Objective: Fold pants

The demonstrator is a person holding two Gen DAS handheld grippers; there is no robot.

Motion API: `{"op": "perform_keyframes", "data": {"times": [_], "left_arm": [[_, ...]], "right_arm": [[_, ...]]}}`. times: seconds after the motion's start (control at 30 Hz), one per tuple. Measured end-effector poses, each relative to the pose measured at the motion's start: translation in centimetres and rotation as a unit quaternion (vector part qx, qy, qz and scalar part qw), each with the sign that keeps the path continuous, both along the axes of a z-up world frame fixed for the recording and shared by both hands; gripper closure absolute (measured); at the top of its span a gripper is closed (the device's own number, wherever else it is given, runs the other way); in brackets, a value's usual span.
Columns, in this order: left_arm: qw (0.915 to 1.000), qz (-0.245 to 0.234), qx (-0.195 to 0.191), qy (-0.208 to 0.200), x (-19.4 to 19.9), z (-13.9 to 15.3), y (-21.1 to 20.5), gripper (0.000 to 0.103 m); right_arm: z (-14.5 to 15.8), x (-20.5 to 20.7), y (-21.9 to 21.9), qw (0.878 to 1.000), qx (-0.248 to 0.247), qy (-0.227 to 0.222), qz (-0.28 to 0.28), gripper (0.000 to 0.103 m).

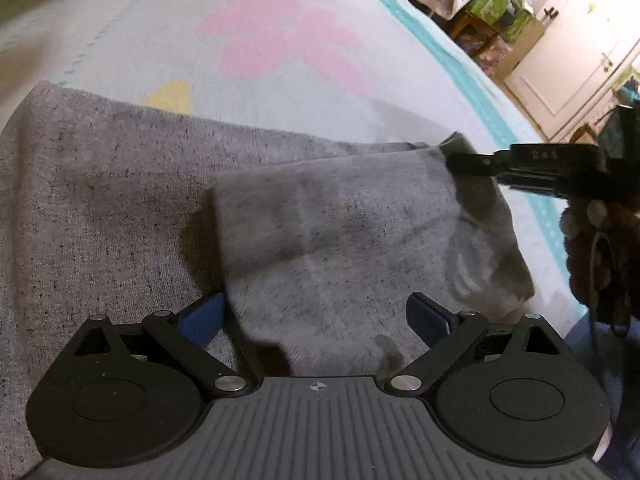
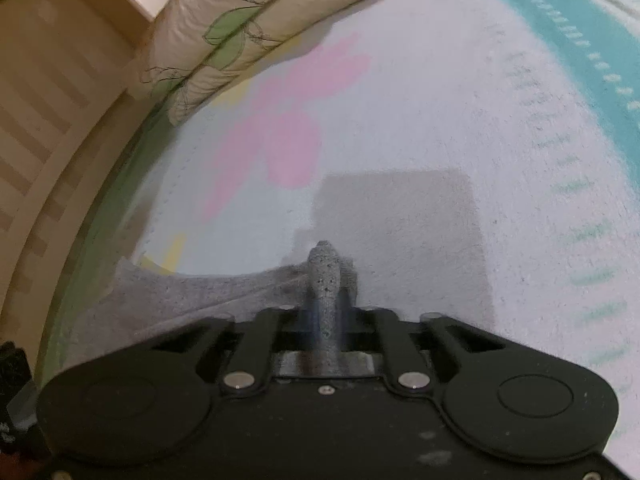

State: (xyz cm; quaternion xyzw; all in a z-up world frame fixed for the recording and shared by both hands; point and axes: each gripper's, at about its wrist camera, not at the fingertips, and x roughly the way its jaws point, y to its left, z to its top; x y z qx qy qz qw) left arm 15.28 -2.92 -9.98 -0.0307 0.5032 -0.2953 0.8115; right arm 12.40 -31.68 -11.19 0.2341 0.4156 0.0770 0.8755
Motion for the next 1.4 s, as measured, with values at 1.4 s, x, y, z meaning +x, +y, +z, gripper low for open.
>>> {"op": "perform_keyframes", "data": {"times": [1.4], "left_arm": [[0.9791, 0.199, 0.035, -0.023, -0.8, 5.8, 13.1, 0.006]], "right_arm": [[2.3, -7.5, 18.3, 0.967, -0.192, -0.029, 0.166, 0.068]]}}
